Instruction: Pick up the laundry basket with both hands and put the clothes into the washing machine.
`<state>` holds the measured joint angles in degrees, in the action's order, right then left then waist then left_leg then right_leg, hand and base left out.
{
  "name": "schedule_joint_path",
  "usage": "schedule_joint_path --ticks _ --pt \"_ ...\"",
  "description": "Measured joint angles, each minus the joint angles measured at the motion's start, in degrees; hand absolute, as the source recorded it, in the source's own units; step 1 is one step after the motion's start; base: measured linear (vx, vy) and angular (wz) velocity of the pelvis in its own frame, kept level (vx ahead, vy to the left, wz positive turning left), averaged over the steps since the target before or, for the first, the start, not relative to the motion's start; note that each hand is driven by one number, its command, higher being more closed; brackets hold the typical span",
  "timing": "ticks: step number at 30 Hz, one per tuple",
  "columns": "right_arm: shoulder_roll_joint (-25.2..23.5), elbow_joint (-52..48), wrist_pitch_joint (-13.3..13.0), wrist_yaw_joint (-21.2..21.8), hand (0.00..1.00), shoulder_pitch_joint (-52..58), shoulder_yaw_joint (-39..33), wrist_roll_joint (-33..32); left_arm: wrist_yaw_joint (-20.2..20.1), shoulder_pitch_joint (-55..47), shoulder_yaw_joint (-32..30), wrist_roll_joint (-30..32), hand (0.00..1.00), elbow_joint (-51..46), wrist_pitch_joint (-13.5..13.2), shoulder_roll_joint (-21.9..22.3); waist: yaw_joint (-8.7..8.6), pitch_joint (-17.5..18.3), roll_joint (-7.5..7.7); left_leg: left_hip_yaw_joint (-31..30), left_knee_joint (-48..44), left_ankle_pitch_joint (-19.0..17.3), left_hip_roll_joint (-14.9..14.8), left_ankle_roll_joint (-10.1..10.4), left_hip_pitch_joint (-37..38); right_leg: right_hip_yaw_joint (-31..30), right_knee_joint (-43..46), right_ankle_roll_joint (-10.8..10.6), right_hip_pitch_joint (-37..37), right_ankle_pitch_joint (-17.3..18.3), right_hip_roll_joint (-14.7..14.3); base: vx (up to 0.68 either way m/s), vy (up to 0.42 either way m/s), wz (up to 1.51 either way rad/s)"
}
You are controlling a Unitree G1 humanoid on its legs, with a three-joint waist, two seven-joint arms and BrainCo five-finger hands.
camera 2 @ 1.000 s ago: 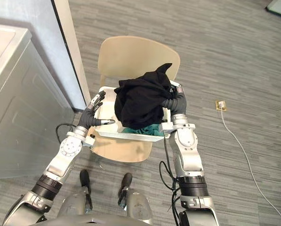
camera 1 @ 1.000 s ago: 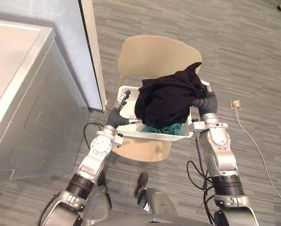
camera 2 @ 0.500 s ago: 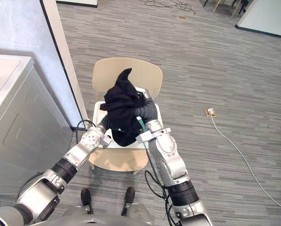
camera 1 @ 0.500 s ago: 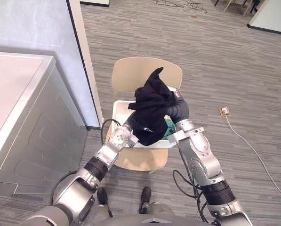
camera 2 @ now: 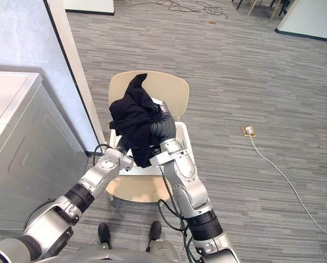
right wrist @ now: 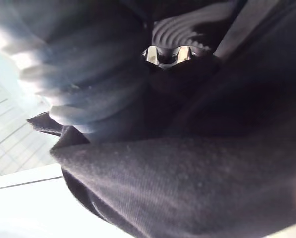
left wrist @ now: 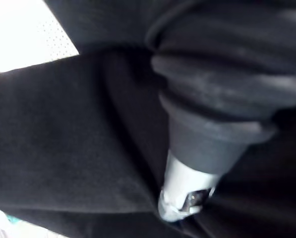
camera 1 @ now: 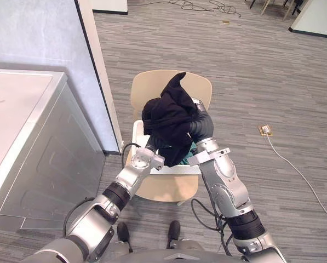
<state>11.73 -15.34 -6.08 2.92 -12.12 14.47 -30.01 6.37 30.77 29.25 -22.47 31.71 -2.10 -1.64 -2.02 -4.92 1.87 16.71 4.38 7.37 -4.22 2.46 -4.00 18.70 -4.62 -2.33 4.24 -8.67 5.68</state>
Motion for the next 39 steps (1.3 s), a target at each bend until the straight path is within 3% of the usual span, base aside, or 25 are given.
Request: schedule_joint_path --ticks 2,3,8,17,21,24,33,39 --pt "-0.3 0.0 -0.4 -0.3 1.0 0.0 -0.2 0.0 0.7 -0.3 -0.4 0.0 1.0 -1.6 -0.4 -0.1 -0.03 0.1 -0.04 0.0 0.0 0.1 0.3 -0.2 0.1 0.0 0.0 0.0 -0.1 0.0 0.0 0.0 0.0 0.0" --pt "-0.6 0.0 -0.7 -0.5 0.0 0.0 -0.2 0.2 0.9 -0.9 -1.4 0.1 1.0 -3.0 -0.7 0.0 -0.11 0.1 -0.14 0.0 0.0 0.1 0.3 -0.2 0.1 0.0 0.0 -0.1 -0.1 0.1 -0.1 0.0 0.0 0.0" --pt "-2.1 0.2 -1.3 -1.3 0.0 1.8 -2.1 1.4 1.4 -3.0 -4.5 0.2 1.0 -5.5 -1.5 0.0 -0.28 0.4 -0.44 0.0 0.0 0.1 0.6 -0.4 0.1 0.0 0.0 -0.5 -0.1 0.2 0.0 0.01 0.006 0.0" --pt "-4.7 0.8 -1.4 -7.3 0.0 7.0 -8.1 9.6 3.7 -6.1 -10.4 0.3 1.0 -10.9 -1.7 0.0 -0.37 0.4 -0.49 0.7 0.0 0.0 0.8 -0.6 0.3 -0.7 0.0 -0.4 0.1 0.2 0.1 0.02 0.005 -0.04" --pt "-4.7 5.1 -0.9 -7.8 0.0 8.4 -12.3 10.5 5.0 -6.3 -17.4 0.3 1.0 -15.9 -2.0 -0.2 -0.7 0.8 -0.84 1.8 0.0 -0.1 0.8 -0.6 1.1 -1.9 0.0 -0.6 -0.1 -0.2 0.1 0.02 0.003 -0.14" --pt "-4.9 8.7 0.4 -9.5 0.0 11.9 -18.0 14.9 6.1 -6.8 -24.1 0.3 1.0 -20.5 -3.3 -0.8 -1.07 2.0 -2.21 2.4 0.0 -0.3 0.9 -0.6 1.4 -2.5 0.0 -0.6 0.0 -0.4 0.1 0.03 0.005 -0.1" --pt "-4.9 25.7 5.4 -11.2 0.0 16.2 -30.4 22.5 5.2 -7.2 -30.5 -2.3 1.0 -30.6 -5.3 -6.2 -1.13 3.1 -3.69 0.9 -1.4 -1.5 0.2 0.1 1.9 -1.4 0.0 -0.1 -1.9 0.4 -0.1 0.02 -0.009 0.05" --pt "-3.9 37.2 7.2 -11.0 0.0 16.2 -31.1 26.0 3.7 -9.7 -34.4 -6.2 1.0 -33.4 -7.2 -7.7 1.45 3.2 -4.61 -2.5 -10.5 -5.5 -1.7 0.4 -1.1 1.2 0.0 0.5 -4.7 1.3 -1.0 0.01 -0.005 0.22"
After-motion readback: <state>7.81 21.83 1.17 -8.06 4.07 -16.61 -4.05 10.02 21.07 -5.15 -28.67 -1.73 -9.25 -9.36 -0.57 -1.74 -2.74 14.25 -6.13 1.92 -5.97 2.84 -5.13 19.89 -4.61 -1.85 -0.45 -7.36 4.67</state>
